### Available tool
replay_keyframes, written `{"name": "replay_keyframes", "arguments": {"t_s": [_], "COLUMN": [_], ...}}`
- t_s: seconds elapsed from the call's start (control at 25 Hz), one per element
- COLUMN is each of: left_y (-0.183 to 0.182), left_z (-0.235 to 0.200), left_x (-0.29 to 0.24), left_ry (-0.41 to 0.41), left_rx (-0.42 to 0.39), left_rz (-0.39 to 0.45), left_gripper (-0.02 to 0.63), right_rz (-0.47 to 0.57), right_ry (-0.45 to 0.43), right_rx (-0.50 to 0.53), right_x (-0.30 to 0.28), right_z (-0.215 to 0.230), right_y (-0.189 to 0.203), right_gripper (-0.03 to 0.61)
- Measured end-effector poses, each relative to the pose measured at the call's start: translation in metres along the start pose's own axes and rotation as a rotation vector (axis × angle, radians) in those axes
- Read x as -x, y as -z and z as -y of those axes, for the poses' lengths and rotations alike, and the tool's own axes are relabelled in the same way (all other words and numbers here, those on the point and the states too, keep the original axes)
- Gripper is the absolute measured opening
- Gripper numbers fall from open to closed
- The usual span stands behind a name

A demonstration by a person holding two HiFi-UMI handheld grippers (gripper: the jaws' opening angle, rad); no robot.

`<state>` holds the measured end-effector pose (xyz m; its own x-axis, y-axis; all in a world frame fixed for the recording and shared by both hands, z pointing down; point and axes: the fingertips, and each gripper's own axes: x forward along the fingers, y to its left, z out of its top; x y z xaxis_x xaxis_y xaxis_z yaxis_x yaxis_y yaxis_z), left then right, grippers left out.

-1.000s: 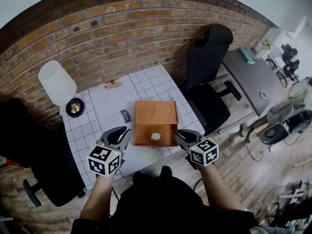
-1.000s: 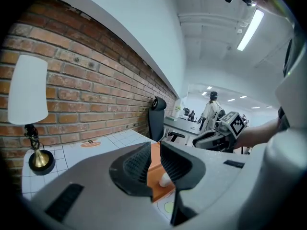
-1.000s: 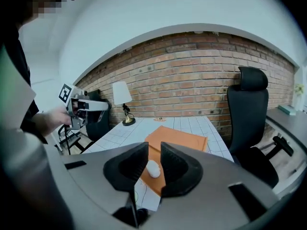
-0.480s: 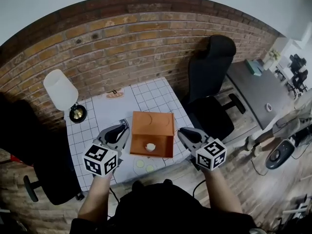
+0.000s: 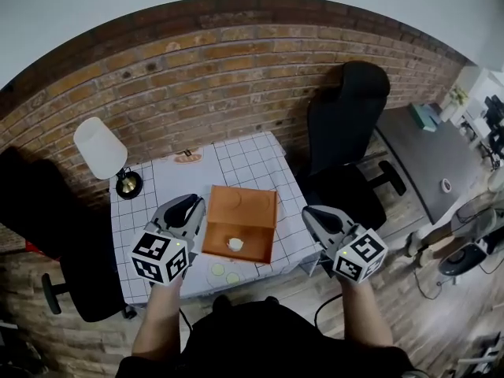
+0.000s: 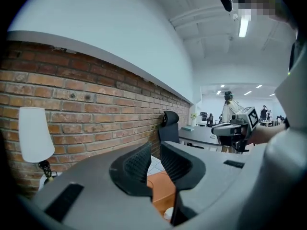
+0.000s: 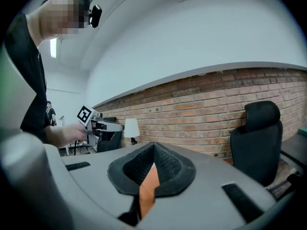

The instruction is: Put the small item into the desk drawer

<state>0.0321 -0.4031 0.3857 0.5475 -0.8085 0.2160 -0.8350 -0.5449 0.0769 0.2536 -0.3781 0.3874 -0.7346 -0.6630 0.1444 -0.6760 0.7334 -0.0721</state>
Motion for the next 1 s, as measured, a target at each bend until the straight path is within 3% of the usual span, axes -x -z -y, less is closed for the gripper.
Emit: {"name": "replay_keyframes", "arguments": {"t_s": [0.28, 0.56, 1.0], "left_y": [0.000, -0.004, 0.026], "left_z": [0.011, 0.007, -0.016], "left_x": [-0.023, -0.026, -0.003], "left_ry": [-0.033, -0.090, -0.156], "left_rx": [-0.016, -0.052, -0.037], "left_rz": [-0.019, -0.001, -0.040], "left_gripper": [0.066, 0.066, 0.041], "right_rz": [0.152, 0.221, 0.161], "right_ry": [0.058, 0.142, 0.142], "right_rx": [-0.045, 0.011, 0.009], "right_x": [0.002, -0.025, -0.033], "right_z": [0.035, 0.043, 0.027], "right_y": [-0.035, -0.059, -0.032], "right_gripper": [0.004, 0.003, 0.003]}}
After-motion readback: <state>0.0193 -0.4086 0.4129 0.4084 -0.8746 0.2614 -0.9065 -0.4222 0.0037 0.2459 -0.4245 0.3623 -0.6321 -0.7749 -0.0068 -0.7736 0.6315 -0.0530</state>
